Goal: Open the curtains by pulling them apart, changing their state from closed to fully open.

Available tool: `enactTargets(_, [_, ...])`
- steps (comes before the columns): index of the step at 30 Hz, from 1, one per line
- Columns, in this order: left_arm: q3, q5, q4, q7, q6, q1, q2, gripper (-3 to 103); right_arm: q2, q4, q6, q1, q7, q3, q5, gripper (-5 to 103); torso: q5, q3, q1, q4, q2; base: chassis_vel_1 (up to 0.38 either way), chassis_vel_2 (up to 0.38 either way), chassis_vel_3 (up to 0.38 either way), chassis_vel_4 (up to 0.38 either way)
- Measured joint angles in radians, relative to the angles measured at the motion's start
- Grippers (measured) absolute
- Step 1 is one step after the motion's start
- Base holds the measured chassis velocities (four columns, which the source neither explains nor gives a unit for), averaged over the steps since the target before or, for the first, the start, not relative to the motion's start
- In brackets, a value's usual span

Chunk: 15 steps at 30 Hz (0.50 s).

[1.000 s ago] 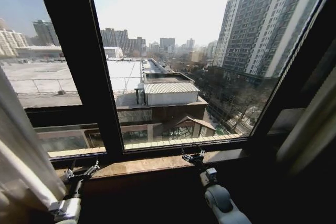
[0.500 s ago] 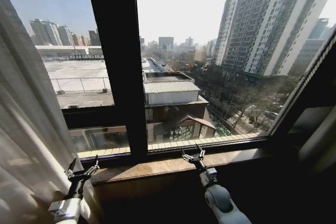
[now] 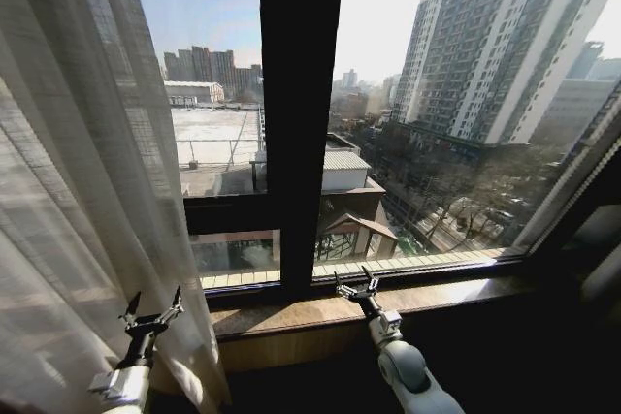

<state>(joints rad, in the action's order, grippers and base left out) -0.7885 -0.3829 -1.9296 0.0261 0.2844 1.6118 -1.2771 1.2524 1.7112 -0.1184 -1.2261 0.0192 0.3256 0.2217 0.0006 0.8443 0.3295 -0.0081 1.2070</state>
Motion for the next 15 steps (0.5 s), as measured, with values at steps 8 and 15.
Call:
enactTargets(8, [0.0, 0.0, 0.0, -0.001, 0.0, 0.0, 0.0, 100, 0.0, 0.0, 0.0, 0.0, 0.0, 0.0, 0.0, 100, -0.0008, 0.0, 0.0, 0.0, 0.0, -0.008, -0.066, 0.004, 0.06])
enactTargets(15, [0.0, 0.0, 0.0, -0.001, 0.0, 0.0, 0.0, 100, 0.0, 0.0, 0.0, 0.0, 0.0, 0.0, 0.0, 100, -0.0011, 0.0, 0.0, 0.0, 0.0, 0.0, 0.0, 0.0, 0.0])
